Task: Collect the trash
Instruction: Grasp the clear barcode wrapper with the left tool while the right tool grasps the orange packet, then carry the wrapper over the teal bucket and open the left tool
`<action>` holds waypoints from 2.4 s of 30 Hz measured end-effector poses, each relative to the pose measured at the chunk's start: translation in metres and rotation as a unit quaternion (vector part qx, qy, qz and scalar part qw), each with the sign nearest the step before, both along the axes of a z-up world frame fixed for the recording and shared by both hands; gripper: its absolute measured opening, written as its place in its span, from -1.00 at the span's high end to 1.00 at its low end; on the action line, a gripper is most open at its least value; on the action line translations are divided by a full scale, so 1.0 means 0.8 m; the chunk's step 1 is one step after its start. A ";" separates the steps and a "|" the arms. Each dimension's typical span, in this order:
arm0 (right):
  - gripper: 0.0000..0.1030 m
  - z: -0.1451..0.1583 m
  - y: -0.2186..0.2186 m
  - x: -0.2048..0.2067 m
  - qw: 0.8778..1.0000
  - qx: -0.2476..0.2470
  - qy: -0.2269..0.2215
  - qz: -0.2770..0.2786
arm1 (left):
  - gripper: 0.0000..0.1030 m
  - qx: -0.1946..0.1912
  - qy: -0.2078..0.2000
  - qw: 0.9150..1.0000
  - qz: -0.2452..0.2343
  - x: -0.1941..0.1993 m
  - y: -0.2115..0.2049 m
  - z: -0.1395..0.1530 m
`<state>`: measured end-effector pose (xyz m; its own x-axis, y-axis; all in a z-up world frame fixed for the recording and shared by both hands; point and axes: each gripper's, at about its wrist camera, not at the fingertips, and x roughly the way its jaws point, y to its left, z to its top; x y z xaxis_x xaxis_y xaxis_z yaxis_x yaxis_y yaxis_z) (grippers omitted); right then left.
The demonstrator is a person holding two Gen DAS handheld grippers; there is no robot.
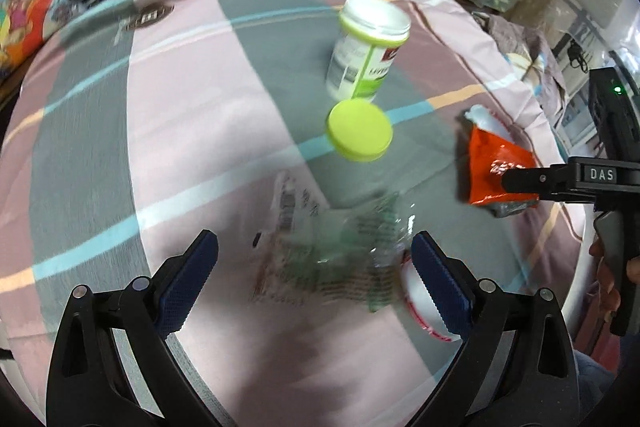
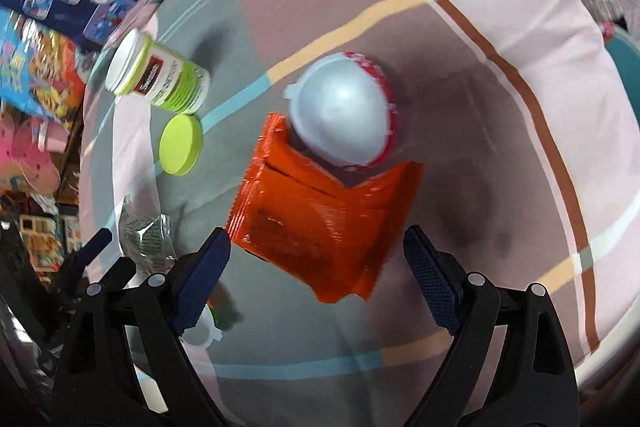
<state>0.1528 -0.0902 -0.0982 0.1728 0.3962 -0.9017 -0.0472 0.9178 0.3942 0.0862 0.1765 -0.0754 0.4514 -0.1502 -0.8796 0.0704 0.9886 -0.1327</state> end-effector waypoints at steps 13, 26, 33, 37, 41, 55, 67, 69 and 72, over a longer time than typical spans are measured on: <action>0.62 0.024 0.023 -0.011 0.998 -0.028 -0.038 0.046 | -0.91 -0.003 0.022 1.000 -0.008 0.012 -0.014 -0.037; 0.62 0.046 0.003 -0.016 0.997 -0.012 -0.060 0.035 | 0.27 -0.025 -0.019 0.999 0.016 0.016 -0.010 -0.006; 0.62 0.058 -0.003 -0.018 0.997 0.001 -0.070 0.033 | 0.56 -0.045 -0.042 0.998 -0.003 0.007 -0.034 0.023; 0.62 0.064 -0.013 -0.020 0.997 0.009 -0.077 0.027 | 0.61 -0.039 -0.047 0.998 -0.035 0.002 -0.062 0.033; 0.62 0.064 -0.026 -0.023 0.997 0.014 -0.076 0.020 | 0.55 -0.024 -0.031 0.998 -0.047 0.006 -0.081 0.018; 0.62 0.068 -0.076 -0.027 0.996 0.031 -0.088 -0.007 | 0.56 -0.017 -0.022 0.999 -0.040 0.026 -0.115 0.007; 0.62 0.082 -0.151 -0.018 0.991 0.060 -0.109 -0.055 | 0.56 -0.011 -0.063 0.994 -0.092 0.039 -0.187 0.071; 0.62 0.085 -0.175 -0.018 0.989 0.060 -0.114 -0.070 | 0.55 -0.011 -0.067 0.992 -0.109 0.046 -0.210 0.077; 0.62 0.087 -0.216 -0.018 0.987 0.056 -0.121 -0.095 | 0.55 -0.014 -0.069 0.988 -0.139 0.060 -0.254 0.083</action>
<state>0.1381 -0.2627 -0.0283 0.4585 0.4303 -0.7776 0.0155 0.8710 0.4911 0.1338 -0.0267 -0.0089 0.5041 -0.3085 -0.8067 0.3584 0.9245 -0.1296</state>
